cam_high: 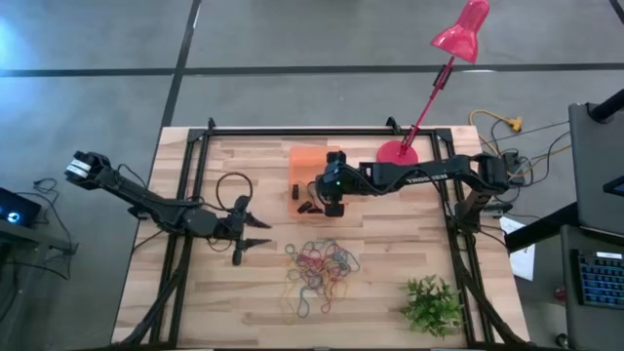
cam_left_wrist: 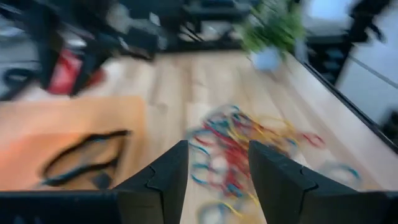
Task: Pick and place rubber bands into bin
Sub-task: Put the red rubber band into the orange bin
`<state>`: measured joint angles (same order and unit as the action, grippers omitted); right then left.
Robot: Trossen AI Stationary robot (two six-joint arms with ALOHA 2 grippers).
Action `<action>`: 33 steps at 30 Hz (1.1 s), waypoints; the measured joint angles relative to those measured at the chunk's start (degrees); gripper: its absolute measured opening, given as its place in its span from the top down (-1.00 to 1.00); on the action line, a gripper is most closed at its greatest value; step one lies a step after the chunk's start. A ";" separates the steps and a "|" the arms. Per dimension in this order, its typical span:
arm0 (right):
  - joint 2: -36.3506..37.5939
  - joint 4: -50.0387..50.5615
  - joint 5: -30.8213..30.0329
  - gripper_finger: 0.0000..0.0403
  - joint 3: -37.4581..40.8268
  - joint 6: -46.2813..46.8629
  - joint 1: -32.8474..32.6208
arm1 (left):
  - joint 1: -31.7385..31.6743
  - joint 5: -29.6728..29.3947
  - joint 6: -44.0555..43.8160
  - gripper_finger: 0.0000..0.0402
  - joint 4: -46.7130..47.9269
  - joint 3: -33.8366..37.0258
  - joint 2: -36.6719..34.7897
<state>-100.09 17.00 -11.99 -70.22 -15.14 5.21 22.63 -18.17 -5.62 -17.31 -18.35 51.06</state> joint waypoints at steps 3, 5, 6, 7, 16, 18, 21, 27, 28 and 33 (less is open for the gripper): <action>0.18 1.05 6.36 0.33 0.12 0.88 -2.01 | 0.04 2.95 0.03 0.25 0.38 -0.05 3.82; 0.18 2.38 9.12 0.31 0.42 1.64 -3.72 | 0.01 3.11 0.03 0.25 0.31 -0.65 7.40; 0.18 2.75 9.78 0.31 0.81 1.78 -4.70 | -0.02 3.15 0.03 0.25 0.26 -1.01 9.27; 0.18 2.80 10.20 0.31 1.30 1.89 -5.71 | -0.02 3.21 0.04 0.25 -0.05 -1.36 11.17; 0.18 1.77 10.59 0.41 6.56 5.33 -14.02 | -0.04 4.52 10.13 0.28 -7.72 -8.38 26.30; 0.22 1.61 10.42 0.44 7.39 6.81 -15.03 | -0.04 4.32 13.08 0.32 -7.76 -10.64 29.66; 0.26 1.59 10.46 0.47 8.39 9.13 -16.40 | -0.04 4.11 17.05 0.38 -7.10 -13.51 35.05; 0.50 1.66 10.36 0.54 8.76 12.27 -18.61 | -0.04 -1.74 21.03 0.45 0.13 -19.41 43.13; 0.64 1.67 10.36 0.55 8.76 12.63 -19.01 | -0.04 -3.60 21.45 0.45 1.62 -20.24 43.83; 1.28 0.61 10.32 0.59 8.76 13.96 -20.71 | -0.07 -6.86 24.29 0.46 4.76 -22.46 46.22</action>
<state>-98.81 17.62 -1.67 -61.45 -1.18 -15.50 22.57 -25.03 18.68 -12.55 -40.81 97.28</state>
